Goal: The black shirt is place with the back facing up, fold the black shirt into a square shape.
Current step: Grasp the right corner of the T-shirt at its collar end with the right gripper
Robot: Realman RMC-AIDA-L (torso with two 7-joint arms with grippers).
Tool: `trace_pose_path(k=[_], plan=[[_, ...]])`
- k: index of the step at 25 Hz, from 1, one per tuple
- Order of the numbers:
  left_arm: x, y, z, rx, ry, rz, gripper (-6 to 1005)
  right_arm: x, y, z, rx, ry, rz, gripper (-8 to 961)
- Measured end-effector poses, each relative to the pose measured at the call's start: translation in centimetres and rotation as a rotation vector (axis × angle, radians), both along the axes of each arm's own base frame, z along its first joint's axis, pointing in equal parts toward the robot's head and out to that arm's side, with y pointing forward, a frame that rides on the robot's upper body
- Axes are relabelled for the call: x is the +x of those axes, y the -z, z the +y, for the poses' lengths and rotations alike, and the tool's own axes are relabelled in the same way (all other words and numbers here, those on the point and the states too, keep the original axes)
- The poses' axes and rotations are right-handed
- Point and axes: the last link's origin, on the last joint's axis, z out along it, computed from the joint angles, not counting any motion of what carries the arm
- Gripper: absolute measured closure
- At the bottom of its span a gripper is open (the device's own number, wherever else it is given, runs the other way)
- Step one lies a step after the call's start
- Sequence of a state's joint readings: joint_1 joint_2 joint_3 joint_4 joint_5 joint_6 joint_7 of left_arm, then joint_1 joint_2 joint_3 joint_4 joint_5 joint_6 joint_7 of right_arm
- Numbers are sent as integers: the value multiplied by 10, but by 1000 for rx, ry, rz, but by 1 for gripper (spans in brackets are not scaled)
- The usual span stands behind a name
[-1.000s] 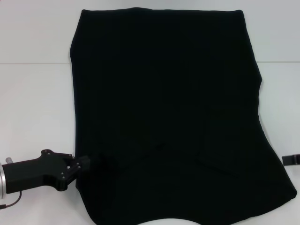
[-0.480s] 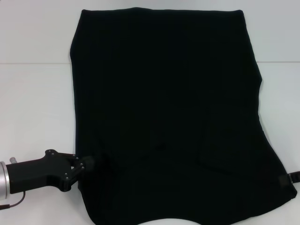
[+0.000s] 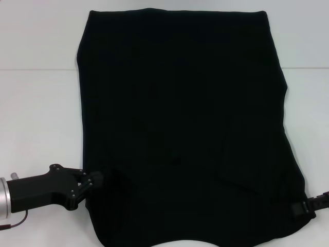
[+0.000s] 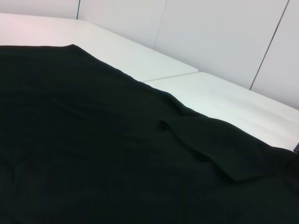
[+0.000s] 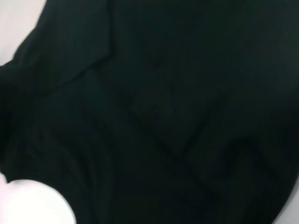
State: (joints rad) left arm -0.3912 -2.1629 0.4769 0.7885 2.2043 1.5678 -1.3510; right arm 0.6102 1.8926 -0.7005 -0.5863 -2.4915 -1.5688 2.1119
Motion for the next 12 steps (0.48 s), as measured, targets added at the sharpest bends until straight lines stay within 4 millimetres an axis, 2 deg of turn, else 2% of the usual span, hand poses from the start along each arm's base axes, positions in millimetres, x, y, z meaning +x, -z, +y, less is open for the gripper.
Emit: trace_pose_path(k=[7,12], plan=[[0,0,0,3,4,4,962,-7,2,1,-12,-10,24,338],[-1,0,0,8,9,9,963,-7,4,1,-16,-13,21,560]])
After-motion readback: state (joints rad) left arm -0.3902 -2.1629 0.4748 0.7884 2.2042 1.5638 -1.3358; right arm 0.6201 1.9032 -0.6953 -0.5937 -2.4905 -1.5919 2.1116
